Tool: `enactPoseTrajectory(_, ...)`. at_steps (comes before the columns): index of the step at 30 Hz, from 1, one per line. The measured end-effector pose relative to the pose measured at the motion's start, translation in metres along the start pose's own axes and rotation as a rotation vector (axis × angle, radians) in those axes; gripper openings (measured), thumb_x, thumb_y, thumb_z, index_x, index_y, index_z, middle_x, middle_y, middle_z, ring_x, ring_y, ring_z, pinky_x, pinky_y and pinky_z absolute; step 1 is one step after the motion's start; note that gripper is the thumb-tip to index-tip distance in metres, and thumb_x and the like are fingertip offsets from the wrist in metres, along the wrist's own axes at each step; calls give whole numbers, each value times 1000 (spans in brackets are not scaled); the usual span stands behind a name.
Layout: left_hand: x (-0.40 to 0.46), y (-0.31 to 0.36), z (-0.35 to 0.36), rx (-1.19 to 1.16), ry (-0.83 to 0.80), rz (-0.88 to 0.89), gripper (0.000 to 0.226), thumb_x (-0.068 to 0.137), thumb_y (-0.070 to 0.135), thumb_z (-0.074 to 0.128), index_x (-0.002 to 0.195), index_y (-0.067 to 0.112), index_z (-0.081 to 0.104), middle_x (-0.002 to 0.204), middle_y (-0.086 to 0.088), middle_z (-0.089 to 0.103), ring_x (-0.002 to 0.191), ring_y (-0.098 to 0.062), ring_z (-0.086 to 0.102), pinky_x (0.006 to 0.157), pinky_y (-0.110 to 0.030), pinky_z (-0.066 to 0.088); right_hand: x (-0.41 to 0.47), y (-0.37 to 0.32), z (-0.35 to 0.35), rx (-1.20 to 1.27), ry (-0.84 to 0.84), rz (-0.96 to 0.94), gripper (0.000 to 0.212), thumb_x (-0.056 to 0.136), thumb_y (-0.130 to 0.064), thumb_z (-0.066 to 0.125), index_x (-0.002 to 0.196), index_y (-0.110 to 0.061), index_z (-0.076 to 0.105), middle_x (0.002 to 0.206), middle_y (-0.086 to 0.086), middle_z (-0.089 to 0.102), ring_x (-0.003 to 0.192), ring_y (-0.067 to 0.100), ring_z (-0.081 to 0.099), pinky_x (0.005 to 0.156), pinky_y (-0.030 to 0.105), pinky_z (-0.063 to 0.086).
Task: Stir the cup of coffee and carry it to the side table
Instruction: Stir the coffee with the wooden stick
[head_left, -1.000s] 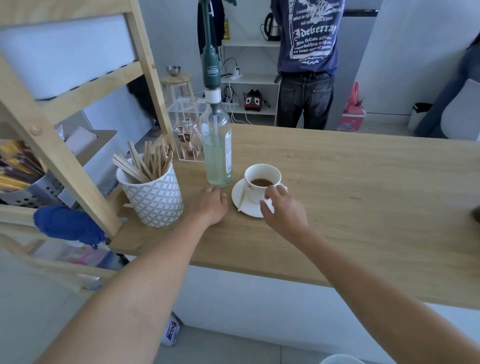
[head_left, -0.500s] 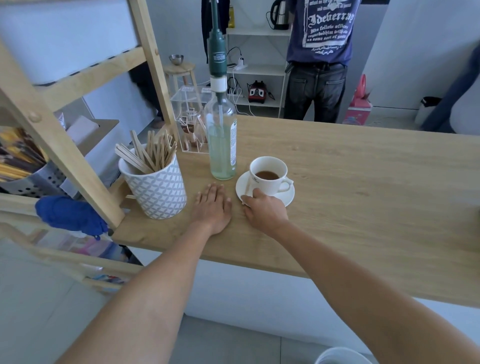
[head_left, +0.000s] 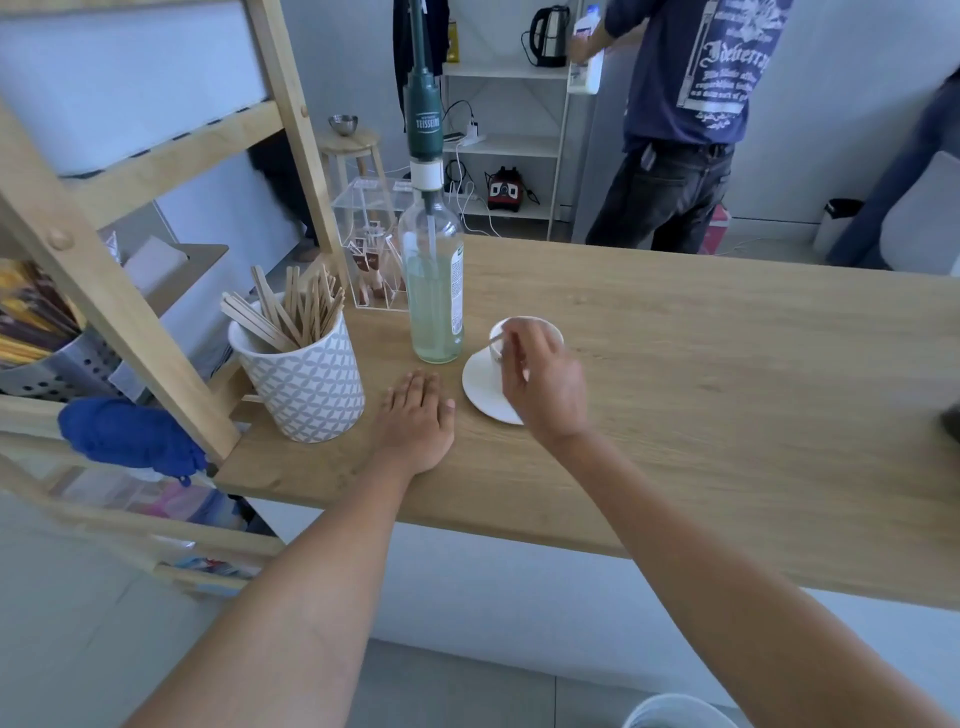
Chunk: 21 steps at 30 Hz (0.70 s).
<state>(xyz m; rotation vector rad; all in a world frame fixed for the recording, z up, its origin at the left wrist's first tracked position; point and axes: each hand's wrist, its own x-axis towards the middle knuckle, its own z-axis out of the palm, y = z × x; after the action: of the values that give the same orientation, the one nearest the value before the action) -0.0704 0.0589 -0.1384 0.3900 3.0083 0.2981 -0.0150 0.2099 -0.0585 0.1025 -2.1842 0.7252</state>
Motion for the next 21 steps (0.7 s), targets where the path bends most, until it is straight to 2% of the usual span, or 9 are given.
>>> enactPoseTrajectory(3, -1, 1, -1, 12, -12, -7, 59, 102, 38, 13, 155, 13, 9, 164, -6, 4, 151, -19, -1, 122, -40, -2, 22, -2, -24, 111, 137, 95, 19, 92, -11, 46, 94, -1, 61, 81, 8, 65, 64, 21, 59, 55, 30, 50)
enactPoseTrajectory(6, -1, 0, -1, 9, -21, -5, 59, 102, 38, 12, 155, 13, 8, 164, -5, 2, 151, -18, -3, 122, -40, -3, 44, 5, -43, 101, 187, 141, 18, 93, -10, 43, 93, 0, 59, 80, 4, 59, 67, 18, 53, 60, 27, 47)
enactPoseTrajectory(10, -2, -1, -2, 8, -26, -4, 59, 102, 39, 11, 155, 14, 7, 164, -5, 1, 151, -18, -4, 122, -39, -3, 55, 29, -41, -16, 34, 154, 18, 91, -10, 43, 90, -2, 59, 86, 9, 65, 78, 29, 56, 67, 40, 48)
enactPoseTrajectory(13, -2, -1, -2, 3, -24, 0, 59, 101, 39, 11, 155, 14, 7, 164, -4, 1, 151, -17, -4, 122, -39, -2, 55, 35, -37, -56, -65, 165, 17, 90, -10, 45, 91, -2, 61, 86, 8, 68, 86, 32, 54, 71, 38, 44)
enactPoseTrajectory(17, -2, -1, -2, -3, -17, -3, 59, 101, 39, 11, 155, 15, 8, 164, -4, 2, 151, -17, -3, 122, -39, -2, 62, 28, -33, -2, -89, 211, 17, 91, -12, 47, 92, -4, 63, 85, 5, 68, 93, 27, 52, 73, 35, 44)
enactPoseTrajectory(21, -1, -1, -2, -4, -17, -2, 59, 102, 39, 12, 155, 15, 8, 164, -4, 2, 151, -17, -3, 122, -39, -3, 72, 28, -30, -82, -115, 194, 19, 91, -11, 46, 93, -4, 64, 87, 7, 70, 99, 28, 52, 75, 37, 46)
